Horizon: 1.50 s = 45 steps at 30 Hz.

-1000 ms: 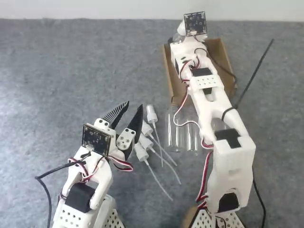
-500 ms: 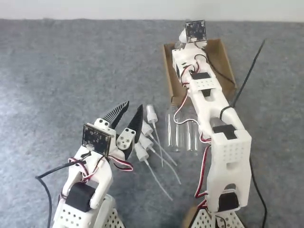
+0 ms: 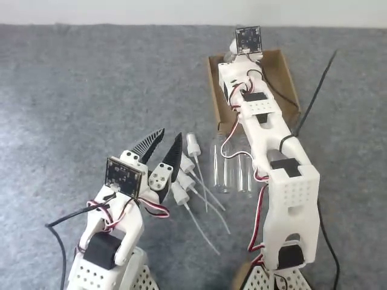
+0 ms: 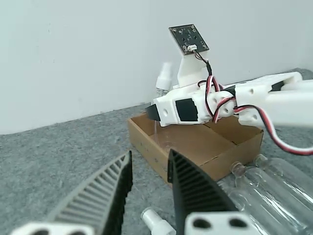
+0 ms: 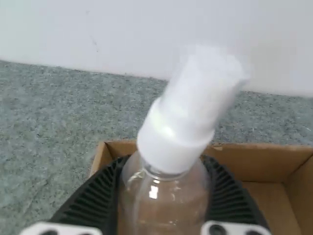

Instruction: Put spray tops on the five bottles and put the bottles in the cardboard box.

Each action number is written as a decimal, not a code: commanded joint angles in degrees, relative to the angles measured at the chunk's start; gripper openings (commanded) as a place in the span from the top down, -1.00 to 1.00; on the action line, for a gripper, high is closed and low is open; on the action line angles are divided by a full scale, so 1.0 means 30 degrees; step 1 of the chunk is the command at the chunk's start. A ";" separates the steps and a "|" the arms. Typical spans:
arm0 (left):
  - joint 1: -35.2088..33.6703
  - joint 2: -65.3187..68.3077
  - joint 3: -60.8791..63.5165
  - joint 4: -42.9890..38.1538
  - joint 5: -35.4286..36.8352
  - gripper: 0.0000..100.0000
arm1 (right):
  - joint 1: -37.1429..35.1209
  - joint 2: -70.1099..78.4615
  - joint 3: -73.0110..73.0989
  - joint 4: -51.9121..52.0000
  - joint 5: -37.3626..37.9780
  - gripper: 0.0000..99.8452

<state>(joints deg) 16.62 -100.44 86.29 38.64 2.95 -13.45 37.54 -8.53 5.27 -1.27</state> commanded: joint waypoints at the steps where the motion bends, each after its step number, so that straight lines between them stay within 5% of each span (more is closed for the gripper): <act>1: 0.0117 -0.0381 -0.0220 -0.0938 -0.0322 0.78 | 0.0278 -0.0806 -0.1114 0.0747 -0.0088 0.64; 11: 0.0117 -0.0381 -0.0220 -0.0938 -0.0322 0.78 | 0.0337 -0.1451 -0.1114 0.0864 -0.0088 0.61; 19: 0.0117 -0.0381 -0.0220 -0.0938 -0.0352 0.78 | 0.0366 -0.1597 -0.1172 0.1919 -0.0088 0.33; 45: 0.0117 -0.0381 -0.0220 -0.0938 -0.0352 0.78 | 0.0571 -0.4821 -0.2930 0.4733 -0.0176 0.33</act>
<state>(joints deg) 16.62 -100.44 86.29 38.64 2.68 -13.36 31.12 -12.66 16.97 -1.27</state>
